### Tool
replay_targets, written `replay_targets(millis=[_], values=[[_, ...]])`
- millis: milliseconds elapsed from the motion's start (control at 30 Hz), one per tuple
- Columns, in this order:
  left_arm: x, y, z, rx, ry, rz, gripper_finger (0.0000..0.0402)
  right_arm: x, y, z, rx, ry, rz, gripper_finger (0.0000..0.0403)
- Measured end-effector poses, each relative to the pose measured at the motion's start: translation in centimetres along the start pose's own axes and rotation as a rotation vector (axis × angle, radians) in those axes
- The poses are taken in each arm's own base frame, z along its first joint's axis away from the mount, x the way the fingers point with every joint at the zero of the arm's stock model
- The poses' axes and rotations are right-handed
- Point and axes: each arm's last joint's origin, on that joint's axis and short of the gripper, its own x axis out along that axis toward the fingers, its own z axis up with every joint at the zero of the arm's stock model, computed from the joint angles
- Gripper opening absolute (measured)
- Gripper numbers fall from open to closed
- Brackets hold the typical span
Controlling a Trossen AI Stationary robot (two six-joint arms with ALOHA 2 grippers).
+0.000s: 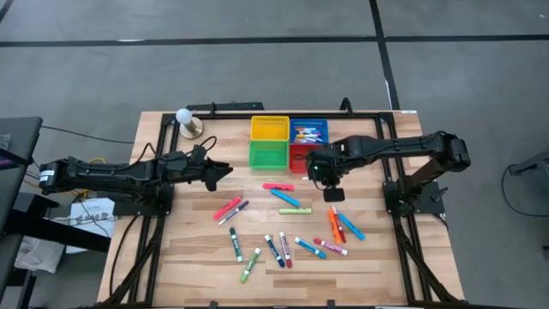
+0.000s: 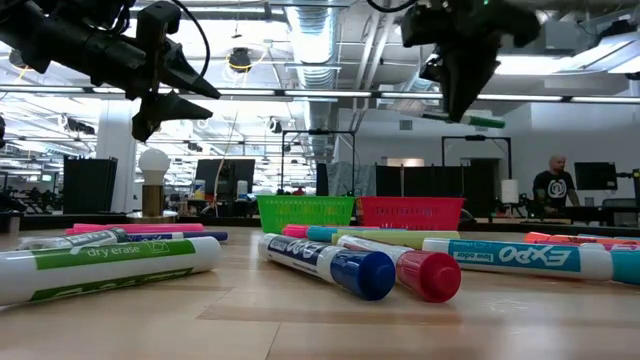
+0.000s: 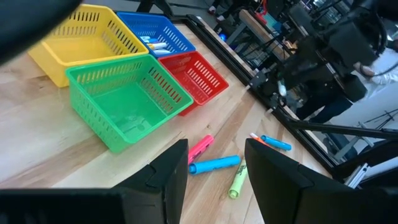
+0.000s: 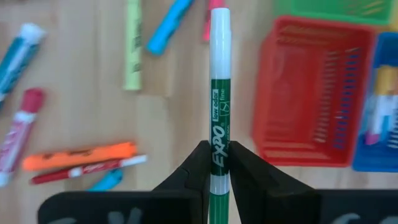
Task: Pick & Place Markers
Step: Put the small green marker pen into the red bin
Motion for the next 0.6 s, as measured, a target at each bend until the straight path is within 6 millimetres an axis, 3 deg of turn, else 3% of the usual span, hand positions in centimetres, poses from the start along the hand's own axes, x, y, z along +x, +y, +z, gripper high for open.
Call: replay_targets(millis=[600], values=[[0.0,0.0,0.0,-0.001,-0.005,-0.004,0.0158,0.1,-7.3,-0.3,0.081,-0.097,-0.246,0.0042]])
